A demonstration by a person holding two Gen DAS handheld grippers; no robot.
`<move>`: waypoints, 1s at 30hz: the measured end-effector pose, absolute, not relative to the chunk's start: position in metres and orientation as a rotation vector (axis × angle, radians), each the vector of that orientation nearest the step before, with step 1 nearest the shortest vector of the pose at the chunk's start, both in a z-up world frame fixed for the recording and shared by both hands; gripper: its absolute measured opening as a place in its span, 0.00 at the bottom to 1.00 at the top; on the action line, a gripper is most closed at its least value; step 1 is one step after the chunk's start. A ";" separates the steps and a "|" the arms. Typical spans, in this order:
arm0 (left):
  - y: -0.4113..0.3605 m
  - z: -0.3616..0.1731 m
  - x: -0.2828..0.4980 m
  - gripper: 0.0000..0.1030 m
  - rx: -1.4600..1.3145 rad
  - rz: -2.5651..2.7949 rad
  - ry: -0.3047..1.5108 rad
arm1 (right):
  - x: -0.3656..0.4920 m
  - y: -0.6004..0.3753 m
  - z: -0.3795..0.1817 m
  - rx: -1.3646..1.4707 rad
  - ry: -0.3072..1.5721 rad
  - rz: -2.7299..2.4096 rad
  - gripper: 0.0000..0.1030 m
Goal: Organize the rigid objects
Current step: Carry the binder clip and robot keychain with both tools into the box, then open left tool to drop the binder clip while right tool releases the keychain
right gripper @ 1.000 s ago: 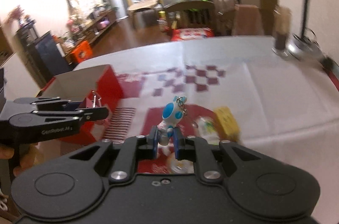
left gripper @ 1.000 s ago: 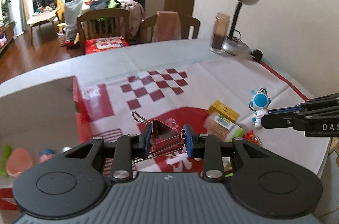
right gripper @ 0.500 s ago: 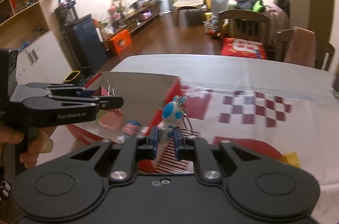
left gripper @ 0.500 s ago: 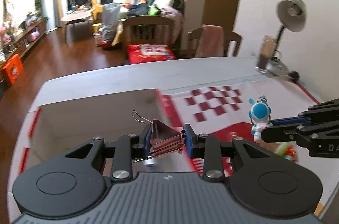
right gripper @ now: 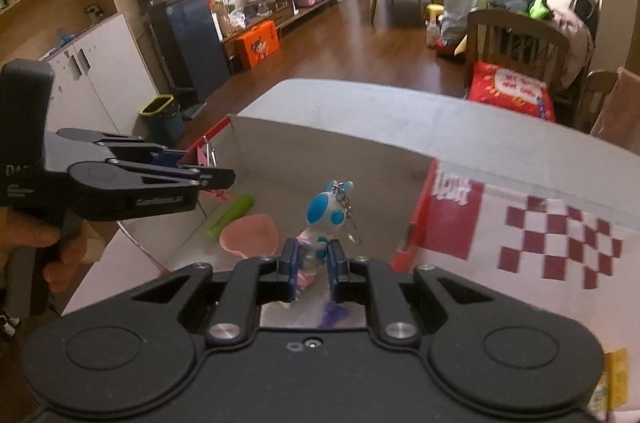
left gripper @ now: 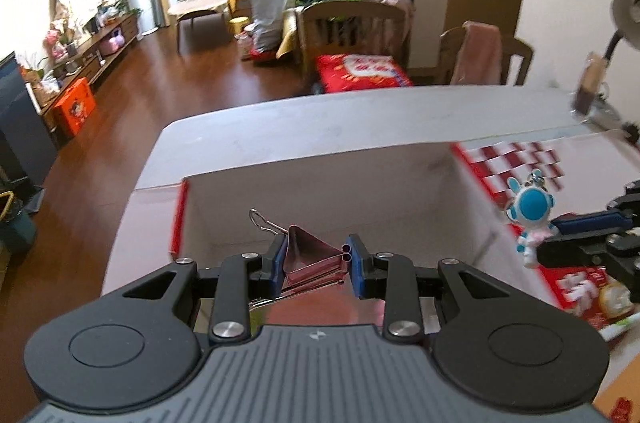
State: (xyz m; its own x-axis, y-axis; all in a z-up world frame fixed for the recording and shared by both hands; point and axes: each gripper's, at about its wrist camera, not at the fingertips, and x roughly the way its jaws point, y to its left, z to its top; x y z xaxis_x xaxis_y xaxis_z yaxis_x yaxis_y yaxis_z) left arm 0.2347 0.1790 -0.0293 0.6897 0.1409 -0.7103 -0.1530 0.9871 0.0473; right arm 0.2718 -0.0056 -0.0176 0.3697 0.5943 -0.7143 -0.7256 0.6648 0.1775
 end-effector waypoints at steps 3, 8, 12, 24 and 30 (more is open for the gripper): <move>0.191 -0.044 0.247 0.30 -0.032 0.171 0.839 | 0.275 0.010 -0.028 -0.199 0.864 0.854 0.13; 0.200 -0.066 0.261 0.30 -0.024 0.156 0.899 | 0.281 0.031 -0.051 -0.230 0.938 0.850 0.13; 0.199 -0.082 0.267 0.30 -0.002 0.141 0.936 | 0.285 0.045 -0.069 -0.273 0.990 0.829 0.13; 0.205 -0.099 0.299 0.30 -0.015 0.178 1.114 | 0.276 0.061 -0.088 -0.374 1.068 0.796 0.13; 0.203 -0.102 0.301 0.30 -0.010 0.176 1.167 | 0.277 0.063 -0.089 -0.380 1.079 0.788 0.15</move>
State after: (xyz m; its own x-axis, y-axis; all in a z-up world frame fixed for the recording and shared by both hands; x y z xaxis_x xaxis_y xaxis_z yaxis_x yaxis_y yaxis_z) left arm 0.3015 0.2033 -0.1015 0.3807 0.1328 -0.9151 -0.1436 0.9861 0.0834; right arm 0.2774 0.0632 -0.0889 0.2421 0.3837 -0.8912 -0.7322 0.6749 0.0917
